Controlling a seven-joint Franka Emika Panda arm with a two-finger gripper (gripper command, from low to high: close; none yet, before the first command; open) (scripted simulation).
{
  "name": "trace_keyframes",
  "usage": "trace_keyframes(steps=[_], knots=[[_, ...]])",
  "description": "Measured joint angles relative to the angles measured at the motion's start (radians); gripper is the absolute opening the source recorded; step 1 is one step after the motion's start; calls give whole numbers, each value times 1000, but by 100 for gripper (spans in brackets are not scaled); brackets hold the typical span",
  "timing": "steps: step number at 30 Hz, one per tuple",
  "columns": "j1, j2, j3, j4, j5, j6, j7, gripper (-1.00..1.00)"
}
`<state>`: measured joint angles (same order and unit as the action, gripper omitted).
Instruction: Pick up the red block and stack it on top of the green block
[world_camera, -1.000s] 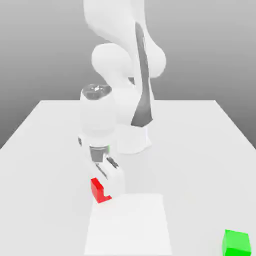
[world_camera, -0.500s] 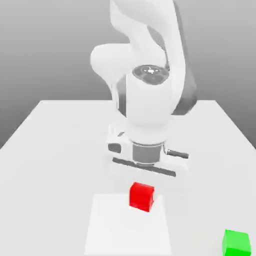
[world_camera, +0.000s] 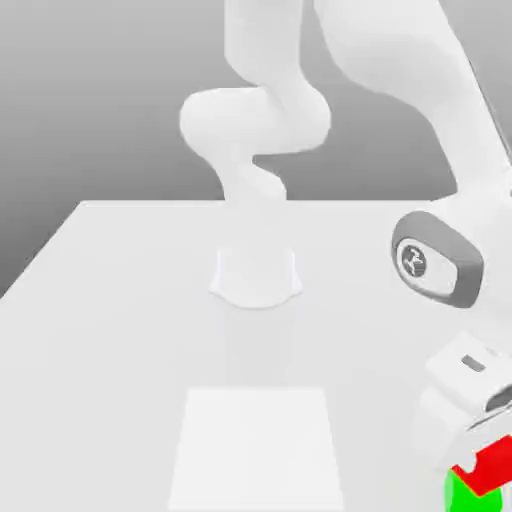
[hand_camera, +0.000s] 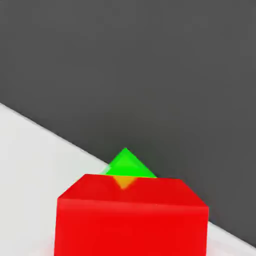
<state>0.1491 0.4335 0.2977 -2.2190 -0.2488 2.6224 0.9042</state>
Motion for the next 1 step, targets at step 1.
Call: trace_keyframes(steps=[1], knots=[[0, 0, 0, 0, 0, 0, 0, 100]])
